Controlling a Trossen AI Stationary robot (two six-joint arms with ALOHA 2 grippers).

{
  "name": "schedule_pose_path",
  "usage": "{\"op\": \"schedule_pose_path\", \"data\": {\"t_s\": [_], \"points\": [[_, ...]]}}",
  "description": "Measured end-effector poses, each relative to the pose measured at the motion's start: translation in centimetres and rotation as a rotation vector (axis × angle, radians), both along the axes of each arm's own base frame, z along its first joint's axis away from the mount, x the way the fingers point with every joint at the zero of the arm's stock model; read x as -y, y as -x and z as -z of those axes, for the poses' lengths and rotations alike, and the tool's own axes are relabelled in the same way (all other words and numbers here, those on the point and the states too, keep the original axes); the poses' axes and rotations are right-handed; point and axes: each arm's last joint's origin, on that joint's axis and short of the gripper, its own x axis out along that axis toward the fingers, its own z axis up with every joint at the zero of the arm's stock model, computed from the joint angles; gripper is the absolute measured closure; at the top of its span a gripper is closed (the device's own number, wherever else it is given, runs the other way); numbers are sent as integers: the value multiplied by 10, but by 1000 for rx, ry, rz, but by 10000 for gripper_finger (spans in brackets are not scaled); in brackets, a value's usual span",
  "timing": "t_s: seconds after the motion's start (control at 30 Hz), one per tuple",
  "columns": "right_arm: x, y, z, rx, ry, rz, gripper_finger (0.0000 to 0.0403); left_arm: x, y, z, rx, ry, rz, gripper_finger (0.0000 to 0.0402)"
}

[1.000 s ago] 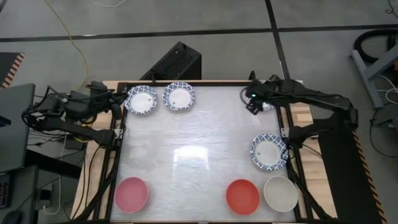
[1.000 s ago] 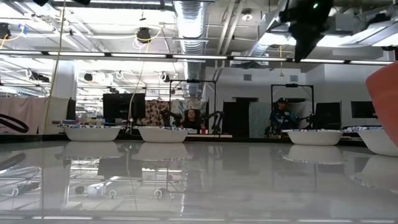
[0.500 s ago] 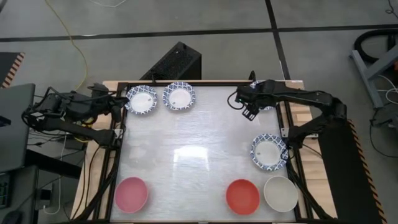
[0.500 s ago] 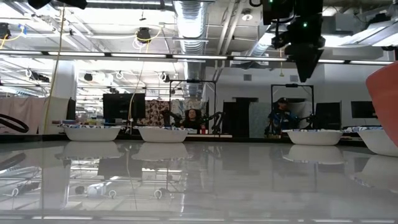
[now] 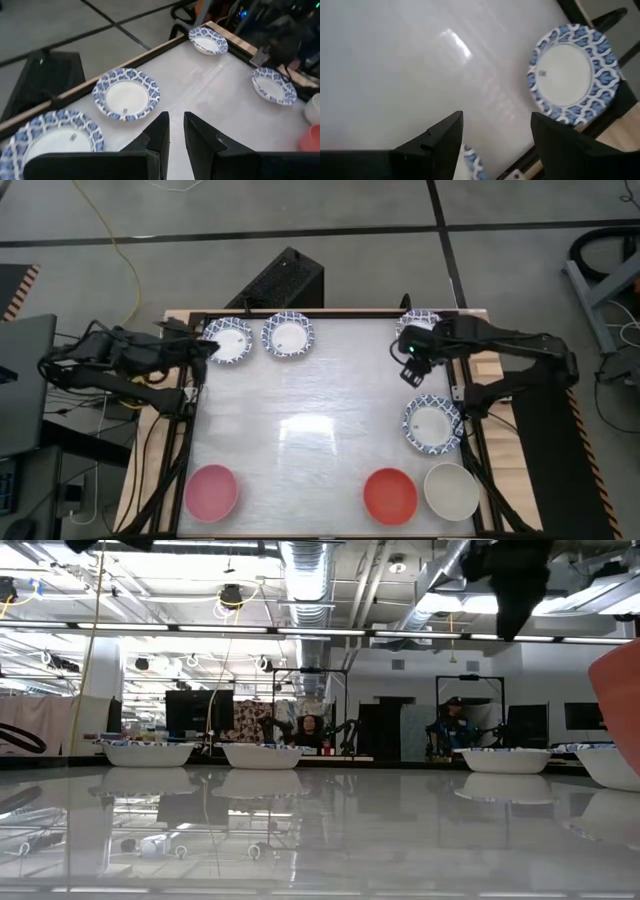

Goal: Nest bowls inside each other
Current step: Stack the blue patterned bowl on top of the blue patterned bowl

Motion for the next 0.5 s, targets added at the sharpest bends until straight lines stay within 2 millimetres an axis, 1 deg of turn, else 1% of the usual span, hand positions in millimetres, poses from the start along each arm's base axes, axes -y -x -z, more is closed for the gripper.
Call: {"op": "schedule_pose_path", "data": {"t_s": [0.13, 0.27, 0.4, 0.5], "points": [[-17, 11, -2, -28, -49, -8, 148, 4, -30, 0, -43, -65, 62, 355], [-33, 17, -3, -26, -124, -34, 148, 10, -55, 6, -77, -27, 161, 355], [-50, 20, -5, 6, -145, -83, 148, 12, -67, 9, -76, 66, 274, 355], [-62, 20, -5, 25, -158, -114, 148, 15, -71, 5, -27, 109, 391, 355]]}}
